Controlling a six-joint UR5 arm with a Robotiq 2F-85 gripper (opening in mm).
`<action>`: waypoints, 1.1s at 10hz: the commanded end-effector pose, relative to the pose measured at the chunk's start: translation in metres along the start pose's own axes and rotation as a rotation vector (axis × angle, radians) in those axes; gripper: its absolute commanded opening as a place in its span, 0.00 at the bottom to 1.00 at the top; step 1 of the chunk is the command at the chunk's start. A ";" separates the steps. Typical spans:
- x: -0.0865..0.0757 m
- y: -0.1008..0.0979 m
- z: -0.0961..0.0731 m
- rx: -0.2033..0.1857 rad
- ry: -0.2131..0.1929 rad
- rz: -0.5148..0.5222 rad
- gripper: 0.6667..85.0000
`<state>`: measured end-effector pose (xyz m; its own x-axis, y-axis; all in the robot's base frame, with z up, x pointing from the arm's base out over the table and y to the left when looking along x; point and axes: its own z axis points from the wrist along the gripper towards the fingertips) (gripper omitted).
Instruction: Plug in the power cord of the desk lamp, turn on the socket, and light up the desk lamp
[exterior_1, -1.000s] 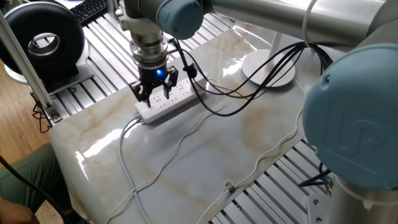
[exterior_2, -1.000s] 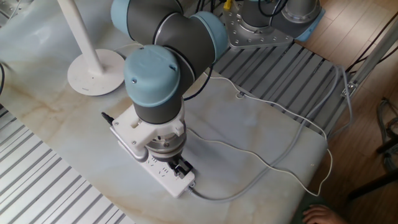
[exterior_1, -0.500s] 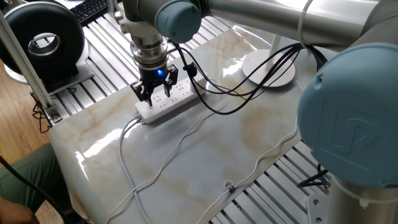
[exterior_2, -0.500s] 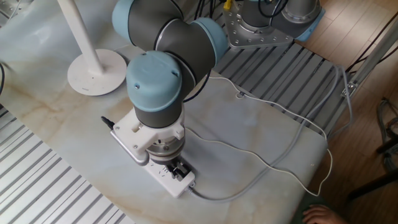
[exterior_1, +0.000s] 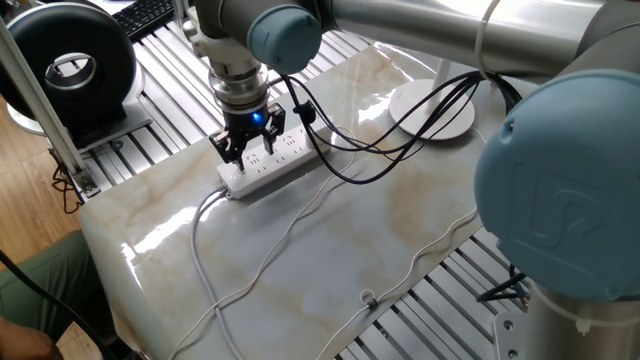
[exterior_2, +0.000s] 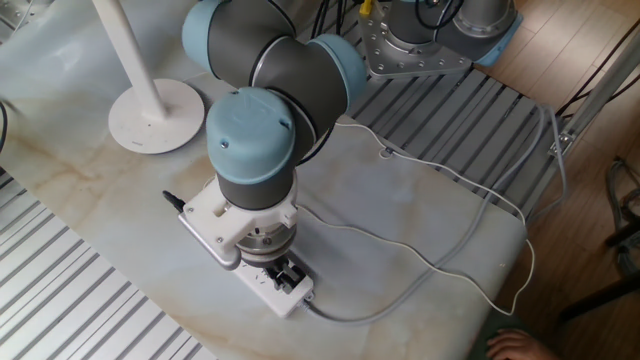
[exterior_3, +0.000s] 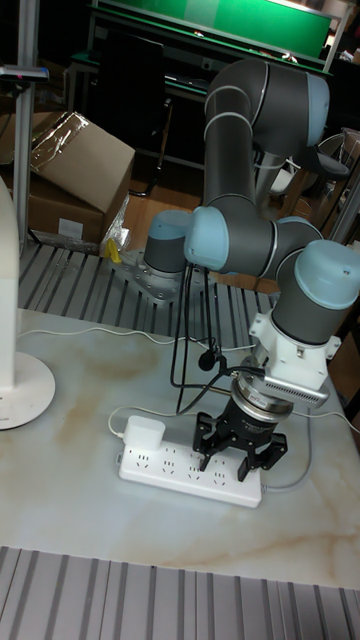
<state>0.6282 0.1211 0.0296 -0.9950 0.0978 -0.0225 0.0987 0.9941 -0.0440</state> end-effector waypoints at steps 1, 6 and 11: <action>0.002 -0.002 -0.003 0.002 0.010 0.006 0.70; -0.001 -0.001 0.002 0.003 -0.001 0.012 0.70; -0.003 0.003 0.010 0.004 -0.008 0.021 0.70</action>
<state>0.6300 0.1208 0.0227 -0.9937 0.1081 -0.0289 0.1096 0.9923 -0.0575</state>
